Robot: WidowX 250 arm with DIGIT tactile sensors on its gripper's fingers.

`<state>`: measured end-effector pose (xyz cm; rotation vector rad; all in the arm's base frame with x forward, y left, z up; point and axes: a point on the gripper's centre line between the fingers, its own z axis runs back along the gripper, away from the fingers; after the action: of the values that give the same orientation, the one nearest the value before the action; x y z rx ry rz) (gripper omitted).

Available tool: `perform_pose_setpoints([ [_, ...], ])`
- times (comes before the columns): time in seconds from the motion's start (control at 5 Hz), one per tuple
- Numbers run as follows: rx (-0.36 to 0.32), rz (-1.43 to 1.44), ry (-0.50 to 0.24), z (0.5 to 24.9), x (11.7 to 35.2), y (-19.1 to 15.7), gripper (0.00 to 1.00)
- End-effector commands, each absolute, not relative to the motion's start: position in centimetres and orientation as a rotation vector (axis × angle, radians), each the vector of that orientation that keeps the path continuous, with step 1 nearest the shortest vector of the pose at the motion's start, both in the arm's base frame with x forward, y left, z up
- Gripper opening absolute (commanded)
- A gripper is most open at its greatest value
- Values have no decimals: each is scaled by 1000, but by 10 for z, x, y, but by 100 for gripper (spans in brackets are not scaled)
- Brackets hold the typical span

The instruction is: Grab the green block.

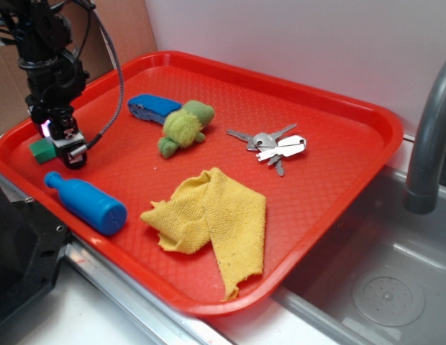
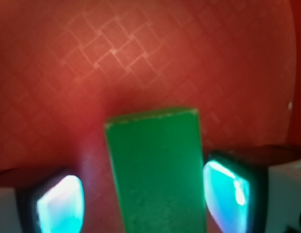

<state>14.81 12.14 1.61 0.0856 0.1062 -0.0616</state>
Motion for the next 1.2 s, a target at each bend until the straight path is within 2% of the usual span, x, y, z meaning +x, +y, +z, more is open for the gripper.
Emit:
perform_pose_setpoints([
  [0.0,87,-22,109,18,155,130,0],
  [0.4,121,-59,114,27,162,117,0],
  [0.6,4,-109,-61,78,177,91,0],
  [0.8,102,-94,-88,126,191,41,0],
  [1.0,40,-23,-80,177,197,-4,0],
])
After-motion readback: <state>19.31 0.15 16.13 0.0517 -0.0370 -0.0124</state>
